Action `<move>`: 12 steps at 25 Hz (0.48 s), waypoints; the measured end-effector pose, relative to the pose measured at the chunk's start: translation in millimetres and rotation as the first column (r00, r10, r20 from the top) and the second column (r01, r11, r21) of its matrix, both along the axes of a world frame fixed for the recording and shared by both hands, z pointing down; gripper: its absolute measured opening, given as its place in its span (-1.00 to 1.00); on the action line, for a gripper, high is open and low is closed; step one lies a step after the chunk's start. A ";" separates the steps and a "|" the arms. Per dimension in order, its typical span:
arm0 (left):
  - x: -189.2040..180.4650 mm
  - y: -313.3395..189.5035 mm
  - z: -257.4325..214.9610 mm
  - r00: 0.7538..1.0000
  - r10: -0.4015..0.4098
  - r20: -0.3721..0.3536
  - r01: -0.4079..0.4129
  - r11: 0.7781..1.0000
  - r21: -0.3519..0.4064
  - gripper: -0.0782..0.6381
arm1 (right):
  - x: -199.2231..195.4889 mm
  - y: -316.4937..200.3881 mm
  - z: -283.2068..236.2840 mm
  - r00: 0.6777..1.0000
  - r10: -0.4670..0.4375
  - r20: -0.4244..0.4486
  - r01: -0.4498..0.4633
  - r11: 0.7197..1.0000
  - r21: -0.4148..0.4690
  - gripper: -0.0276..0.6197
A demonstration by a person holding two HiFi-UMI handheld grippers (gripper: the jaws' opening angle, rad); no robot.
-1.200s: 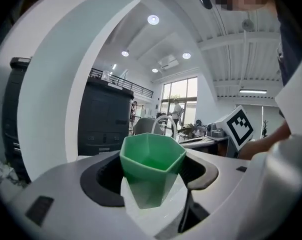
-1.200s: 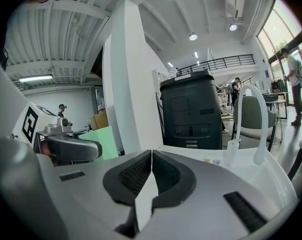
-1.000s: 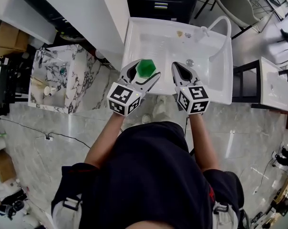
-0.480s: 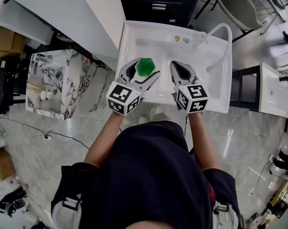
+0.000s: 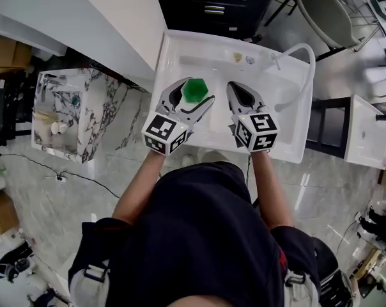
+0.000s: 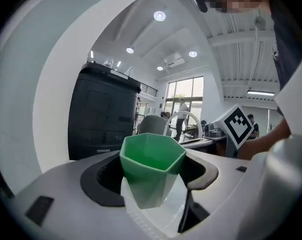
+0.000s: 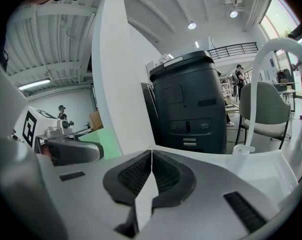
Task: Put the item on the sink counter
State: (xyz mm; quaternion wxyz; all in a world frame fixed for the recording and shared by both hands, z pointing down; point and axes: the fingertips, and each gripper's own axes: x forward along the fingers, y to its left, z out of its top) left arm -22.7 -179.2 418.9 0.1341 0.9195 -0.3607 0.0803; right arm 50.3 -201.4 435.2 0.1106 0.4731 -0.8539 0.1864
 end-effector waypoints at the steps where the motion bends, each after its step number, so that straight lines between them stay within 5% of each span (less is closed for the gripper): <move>1: 0.7 -2.8 1.8 1.000 -0.005 0.001 0.005 1.000 -0.004 0.13 | 0.3 -2.7 2.0 1.000 -0.005 0.001 0.005 1.000 -0.005 -0.81; 12: 9.1 -35.6 19.7 0.999 -0.041 0.015 0.041 0.999 -0.030 0.13 | 4.6 -34.9 19.7 0.999 -0.043 0.017 0.044 0.998 -0.041 -0.81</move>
